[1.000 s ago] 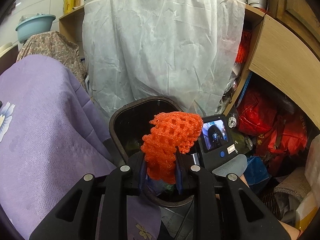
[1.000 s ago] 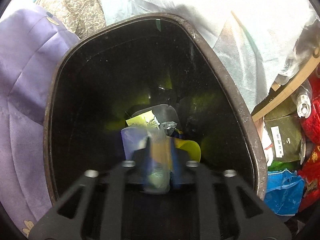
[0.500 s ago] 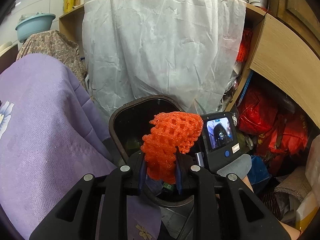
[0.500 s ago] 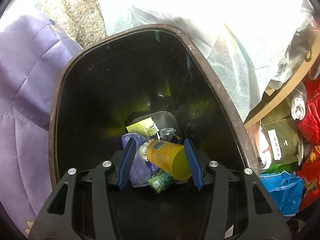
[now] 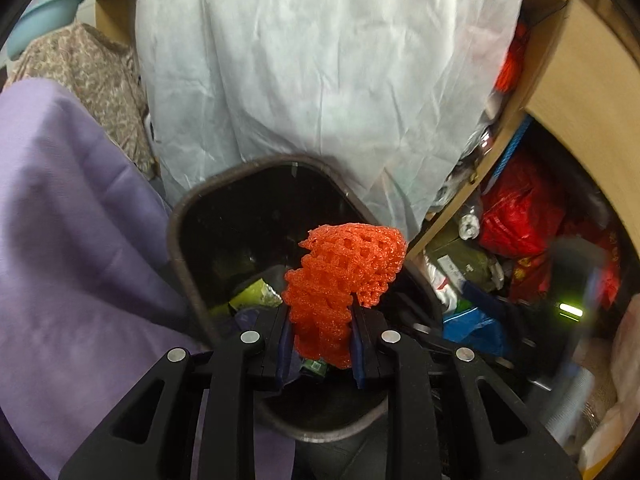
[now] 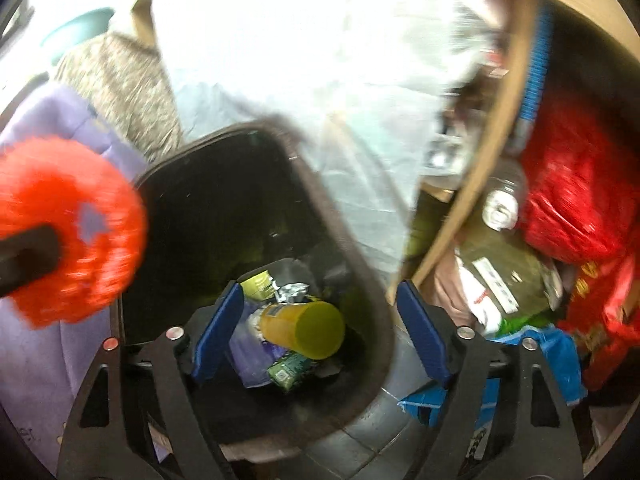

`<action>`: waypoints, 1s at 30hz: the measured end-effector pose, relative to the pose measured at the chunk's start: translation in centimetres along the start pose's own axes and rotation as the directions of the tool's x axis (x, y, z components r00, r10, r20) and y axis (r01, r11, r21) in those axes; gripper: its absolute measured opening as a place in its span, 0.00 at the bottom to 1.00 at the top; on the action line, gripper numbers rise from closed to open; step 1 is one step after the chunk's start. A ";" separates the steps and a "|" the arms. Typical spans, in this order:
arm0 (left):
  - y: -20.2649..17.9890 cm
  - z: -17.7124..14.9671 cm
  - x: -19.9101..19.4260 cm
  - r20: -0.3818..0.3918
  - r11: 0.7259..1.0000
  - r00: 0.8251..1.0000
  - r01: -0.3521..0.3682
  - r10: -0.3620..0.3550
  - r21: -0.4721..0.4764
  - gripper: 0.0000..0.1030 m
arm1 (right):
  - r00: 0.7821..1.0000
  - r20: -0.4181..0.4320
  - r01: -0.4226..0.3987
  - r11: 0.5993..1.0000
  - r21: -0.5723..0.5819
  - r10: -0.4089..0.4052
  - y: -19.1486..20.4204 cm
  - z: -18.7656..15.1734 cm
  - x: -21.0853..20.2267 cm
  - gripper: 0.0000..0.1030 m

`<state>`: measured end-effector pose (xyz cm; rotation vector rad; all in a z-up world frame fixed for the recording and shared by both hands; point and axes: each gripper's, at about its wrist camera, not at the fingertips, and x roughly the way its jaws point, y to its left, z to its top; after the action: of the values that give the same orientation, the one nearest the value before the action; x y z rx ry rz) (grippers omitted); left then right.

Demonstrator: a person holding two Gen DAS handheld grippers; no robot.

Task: Collect trash
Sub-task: 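Open the right gripper to drop the box while the left gripper drops the orange net, then move both tools back over the table toward the yellow foam net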

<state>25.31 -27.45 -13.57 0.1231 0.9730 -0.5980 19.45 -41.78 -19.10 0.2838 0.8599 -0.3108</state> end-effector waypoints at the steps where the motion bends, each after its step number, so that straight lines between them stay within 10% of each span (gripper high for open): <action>1: -0.1 0.1 0.6 -0.013 1.000 1.000 -0.001 0.001 0.001 0.23 | 1.000 0.007 0.010 1.000 0.016 -0.010 -0.5 -0.2 -0.4 0.78; 10: -0.6 -0.5 4.8 -0.119 1.000 0.993 -0.003 0.004 0.012 0.24 | 0.995 0.008 0.095 0.995 0.040 -0.095 -2.1 -1.6 -1.1 0.78; 15: -0.5 -0.3 4.6 -0.098 1.000 0.995 -0.014 0.016 0.016 0.58 | 0.993 0.009 0.114 0.993 0.031 -0.114 -2.3 -1.7 -1.2 0.78; 30: -1.0 0.3 2.1 -0.035 1.000 0.999 0.001 -0.001 0.024 0.66 | 0.993 0.008 0.121 0.992 0.020 -0.121 -2.0 -1.6 -1.4 0.78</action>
<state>25.86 -29.25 -14.94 0.1548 0.9996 -0.6104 16.73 -42.82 -19.28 0.2481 0.8670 -0.4330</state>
